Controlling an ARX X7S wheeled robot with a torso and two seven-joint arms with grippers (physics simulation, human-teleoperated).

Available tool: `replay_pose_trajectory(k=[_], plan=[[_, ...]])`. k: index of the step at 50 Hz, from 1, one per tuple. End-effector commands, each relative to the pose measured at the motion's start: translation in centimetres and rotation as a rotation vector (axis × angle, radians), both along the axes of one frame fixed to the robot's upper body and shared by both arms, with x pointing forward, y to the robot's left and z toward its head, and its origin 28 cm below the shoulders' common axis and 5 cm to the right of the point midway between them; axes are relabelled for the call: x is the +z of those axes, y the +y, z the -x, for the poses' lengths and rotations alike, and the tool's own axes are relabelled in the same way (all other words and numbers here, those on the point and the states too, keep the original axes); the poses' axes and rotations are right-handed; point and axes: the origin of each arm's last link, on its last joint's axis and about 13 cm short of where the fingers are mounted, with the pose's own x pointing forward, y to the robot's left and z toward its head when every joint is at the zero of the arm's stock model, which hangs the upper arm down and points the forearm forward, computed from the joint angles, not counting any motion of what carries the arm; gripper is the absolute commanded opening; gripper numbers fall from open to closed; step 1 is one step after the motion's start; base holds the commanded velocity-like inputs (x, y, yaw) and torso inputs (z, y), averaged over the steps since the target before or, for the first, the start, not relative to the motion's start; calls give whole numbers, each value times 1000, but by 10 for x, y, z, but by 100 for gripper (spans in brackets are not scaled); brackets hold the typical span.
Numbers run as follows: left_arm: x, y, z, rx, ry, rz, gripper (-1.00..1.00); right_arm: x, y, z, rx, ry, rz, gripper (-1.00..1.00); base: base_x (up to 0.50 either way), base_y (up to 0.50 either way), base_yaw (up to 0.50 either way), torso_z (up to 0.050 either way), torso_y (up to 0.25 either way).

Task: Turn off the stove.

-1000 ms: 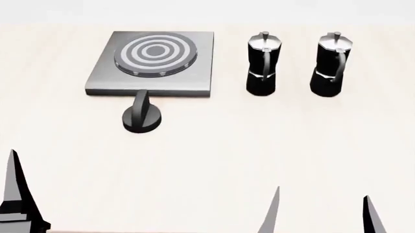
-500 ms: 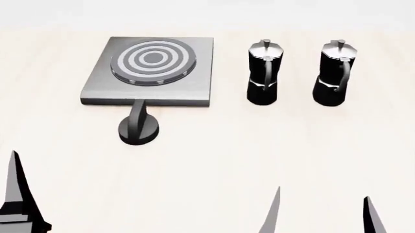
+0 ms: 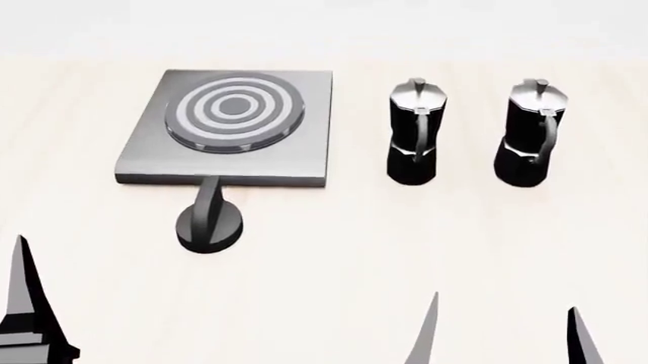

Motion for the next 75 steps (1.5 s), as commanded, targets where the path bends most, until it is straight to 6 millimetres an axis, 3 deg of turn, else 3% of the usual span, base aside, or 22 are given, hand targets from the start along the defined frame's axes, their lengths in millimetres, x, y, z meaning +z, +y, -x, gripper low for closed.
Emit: replay_pose_trajectory(k=[1,75], plan=[[-1,0,-1,4,4,6,100,0,0,0,-1,0,1,100,156,0,0,0,0],[-3,0,-2,6,9,8,100,-4,1,0,8,15,9,100,170,0,0,0,0]])
